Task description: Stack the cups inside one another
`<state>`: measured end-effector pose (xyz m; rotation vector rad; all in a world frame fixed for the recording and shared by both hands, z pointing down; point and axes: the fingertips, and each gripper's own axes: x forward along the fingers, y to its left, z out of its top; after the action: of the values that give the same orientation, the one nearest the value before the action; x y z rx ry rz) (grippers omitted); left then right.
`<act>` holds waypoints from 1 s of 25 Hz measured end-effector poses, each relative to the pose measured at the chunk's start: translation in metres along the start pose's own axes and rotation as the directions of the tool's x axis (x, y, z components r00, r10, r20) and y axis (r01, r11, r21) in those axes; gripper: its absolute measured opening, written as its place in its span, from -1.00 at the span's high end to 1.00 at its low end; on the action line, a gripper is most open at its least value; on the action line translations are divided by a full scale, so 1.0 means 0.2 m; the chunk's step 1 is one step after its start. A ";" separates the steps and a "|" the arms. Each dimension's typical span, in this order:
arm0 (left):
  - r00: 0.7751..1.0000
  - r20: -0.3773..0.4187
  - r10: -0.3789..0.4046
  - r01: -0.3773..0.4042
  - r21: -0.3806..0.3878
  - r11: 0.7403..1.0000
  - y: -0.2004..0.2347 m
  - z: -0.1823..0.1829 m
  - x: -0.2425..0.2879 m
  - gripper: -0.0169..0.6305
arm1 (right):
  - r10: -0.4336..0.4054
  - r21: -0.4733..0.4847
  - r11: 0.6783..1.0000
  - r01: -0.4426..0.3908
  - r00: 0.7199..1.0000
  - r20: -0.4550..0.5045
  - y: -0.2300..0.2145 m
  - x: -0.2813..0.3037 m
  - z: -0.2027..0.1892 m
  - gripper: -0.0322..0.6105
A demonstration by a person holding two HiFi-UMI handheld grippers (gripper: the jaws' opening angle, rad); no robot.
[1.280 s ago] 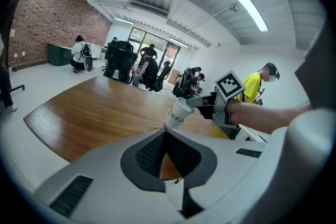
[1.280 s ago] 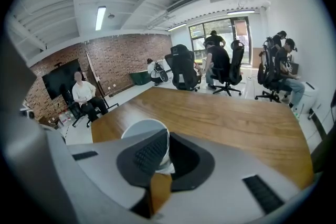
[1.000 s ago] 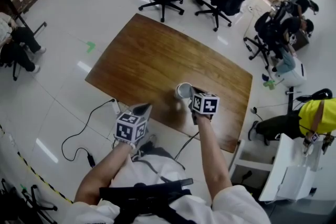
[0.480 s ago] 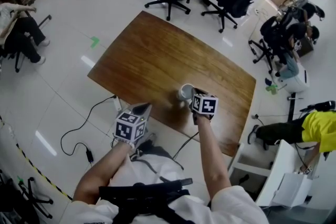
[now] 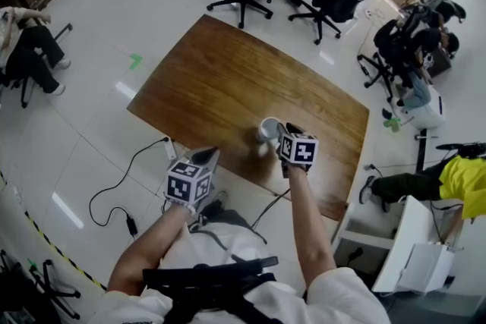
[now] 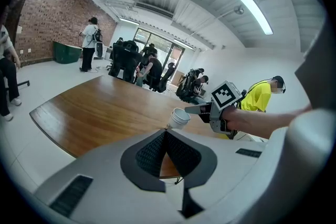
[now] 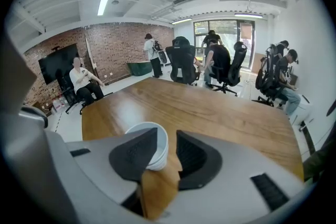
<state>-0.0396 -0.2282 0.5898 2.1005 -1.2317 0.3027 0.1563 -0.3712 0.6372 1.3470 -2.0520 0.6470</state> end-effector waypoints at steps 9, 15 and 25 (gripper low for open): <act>0.998 0.030 -0.047 0.047 0.005 0.999 0.01 -0.09 -0.28 0.96 | 0.024 0.097 0.994 -0.042 0.984 0.179 0.21 -0.48 -0.04 0.84; 0.992 0.073 -0.100 0.099 0.024 0.995 0.00 -0.19 -0.60 0.96 | -0.010 0.138 0.990 -0.025 0.969 0.247 0.54 -0.85 -0.31 0.90; 0.980 0.079 -0.182 0.175 0.083 0.981 -0.26 -0.42 -1.05 0.96 | -0.029 0.275 0.958 -0.080 0.928 0.372 0.99 -1.54 -0.64 0.90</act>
<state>-0.0957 -0.0128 0.5224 2.2928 -1.0853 0.1819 0.0953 -0.0155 0.4960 1.7222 -2.3454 0.7705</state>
